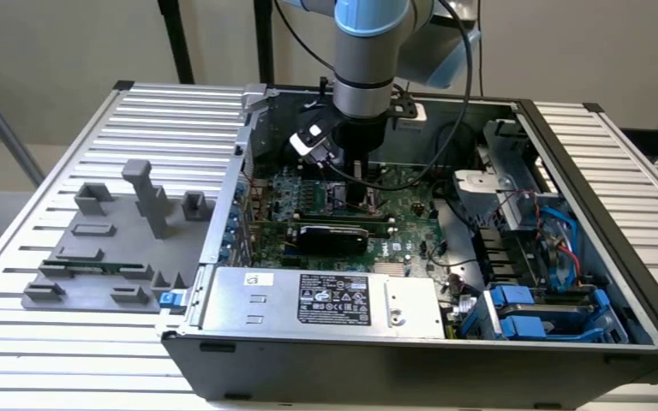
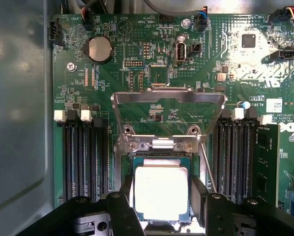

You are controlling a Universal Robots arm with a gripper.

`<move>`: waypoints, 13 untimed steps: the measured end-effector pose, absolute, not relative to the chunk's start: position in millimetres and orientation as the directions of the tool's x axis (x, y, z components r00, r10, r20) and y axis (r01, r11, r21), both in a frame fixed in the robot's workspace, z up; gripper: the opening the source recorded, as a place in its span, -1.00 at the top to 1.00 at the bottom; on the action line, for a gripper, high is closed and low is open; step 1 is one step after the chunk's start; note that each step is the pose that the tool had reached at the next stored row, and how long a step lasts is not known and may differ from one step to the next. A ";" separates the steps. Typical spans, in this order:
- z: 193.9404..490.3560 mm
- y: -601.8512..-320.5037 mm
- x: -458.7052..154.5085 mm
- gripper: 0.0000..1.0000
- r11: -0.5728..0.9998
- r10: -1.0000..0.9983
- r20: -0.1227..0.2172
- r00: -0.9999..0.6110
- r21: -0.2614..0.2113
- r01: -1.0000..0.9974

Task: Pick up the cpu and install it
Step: 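Place the cpu into insertion slot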

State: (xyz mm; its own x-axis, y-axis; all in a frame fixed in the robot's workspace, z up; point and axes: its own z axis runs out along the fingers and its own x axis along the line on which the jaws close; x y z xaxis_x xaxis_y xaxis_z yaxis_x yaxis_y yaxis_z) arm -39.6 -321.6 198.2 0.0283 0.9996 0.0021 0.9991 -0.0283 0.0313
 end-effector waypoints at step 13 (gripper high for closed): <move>197.4 -320.8 -39.6 -0.08 -0.028 1.000 0.002 0.028 0.031 0.999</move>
